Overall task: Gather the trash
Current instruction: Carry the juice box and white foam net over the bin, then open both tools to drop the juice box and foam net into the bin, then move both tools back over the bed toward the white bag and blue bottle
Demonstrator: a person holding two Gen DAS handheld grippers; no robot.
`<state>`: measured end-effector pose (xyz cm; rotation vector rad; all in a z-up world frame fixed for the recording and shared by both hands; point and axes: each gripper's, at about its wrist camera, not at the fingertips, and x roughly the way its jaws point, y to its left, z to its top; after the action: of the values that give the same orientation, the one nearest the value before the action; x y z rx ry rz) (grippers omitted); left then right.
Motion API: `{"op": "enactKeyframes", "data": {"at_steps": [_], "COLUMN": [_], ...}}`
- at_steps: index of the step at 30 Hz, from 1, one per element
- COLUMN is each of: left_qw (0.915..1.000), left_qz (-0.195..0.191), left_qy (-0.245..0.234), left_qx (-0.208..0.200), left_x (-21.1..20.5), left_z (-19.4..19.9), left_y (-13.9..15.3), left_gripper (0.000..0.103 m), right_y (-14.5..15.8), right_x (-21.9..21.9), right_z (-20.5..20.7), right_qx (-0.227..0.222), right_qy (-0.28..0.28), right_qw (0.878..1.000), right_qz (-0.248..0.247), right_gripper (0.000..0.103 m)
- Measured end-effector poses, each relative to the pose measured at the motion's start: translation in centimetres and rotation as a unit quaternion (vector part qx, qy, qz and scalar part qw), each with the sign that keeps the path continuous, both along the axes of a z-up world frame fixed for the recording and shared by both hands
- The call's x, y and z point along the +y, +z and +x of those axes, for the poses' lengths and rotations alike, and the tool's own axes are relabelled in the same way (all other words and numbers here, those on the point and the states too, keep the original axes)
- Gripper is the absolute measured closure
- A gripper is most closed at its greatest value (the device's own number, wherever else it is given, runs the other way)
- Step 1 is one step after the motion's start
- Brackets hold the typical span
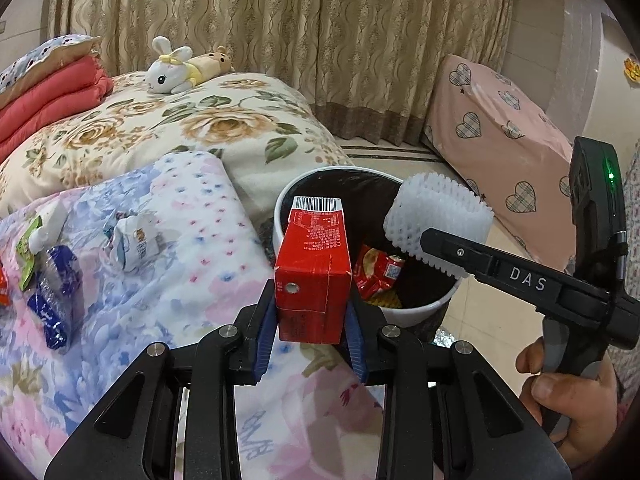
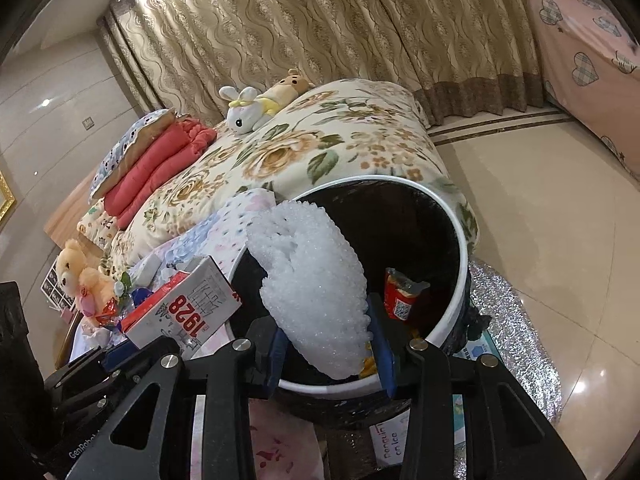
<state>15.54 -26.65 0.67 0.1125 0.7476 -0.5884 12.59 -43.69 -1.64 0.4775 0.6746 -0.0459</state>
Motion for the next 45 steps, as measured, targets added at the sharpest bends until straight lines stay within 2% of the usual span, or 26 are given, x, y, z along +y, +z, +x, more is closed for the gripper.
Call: {"op": "enactKeyframes", "data": {"at_steps": [14, 24, 27, 29, 30, 37, 45], "left_qw": [0.9999, 0.9998, 0.9996, 0.9997, 0.9998, 0.9993, 0.9966], "left_qz": [0.001, -0.003, -0.009, -0.011, -0.011, -0.019, -0.022], "left_qy": [-0.014, -0.016, -0.01, -0.003, 0.0, 0.022, 0.066], "left_qx": [-0.007, 0.011, 0.024, 0.022, 0.02, 0.025, 0.044], "left_x": [-2.8, -3.7, -3.5, -3.2, -3.1, -1.0, 3.5], "left_z": [1.2, 2.3, 2.6, 2.5, 2.4, 1.9, 1.1], "left_y": [0.5, 0.2, 0.0, 0.1, 0.2, -0.1, -1.6], "left_gripper": [0.073, 0.073, 0.067, 0.053, 0.05, 0.044, 0.042], "right_y": [-0.3, -0.5, -0.6, -0.6, -0.6, -0.2, 0.3], "right_x": [-1.6, -2.1, -2.2, -2.3, -2.3, -1.6, 1.1], "right_z": [1.3, 2.2, 2.4, 2.3, 2.2, 2.1, 1.8], "right_qx": [0.012, 0.022, 0.026, 0.025, 0.024, 0.021, 0.011], "right_qy": [-0.007, -0.003, -0.004, -0.005, -0.006, -0.005, 0.015], "right_qw": [1.0, 1.0, 1.0, 1.0, 1.0, 1.0, 1.0], "right_qz": [-0.001, -0.001, 0.003, 0.011, 0.012, 0.01, 0.008], "right_gripper": [0.063, 0.061, 0.049, 0.032, 0.03, 0.029, 0.025]}}
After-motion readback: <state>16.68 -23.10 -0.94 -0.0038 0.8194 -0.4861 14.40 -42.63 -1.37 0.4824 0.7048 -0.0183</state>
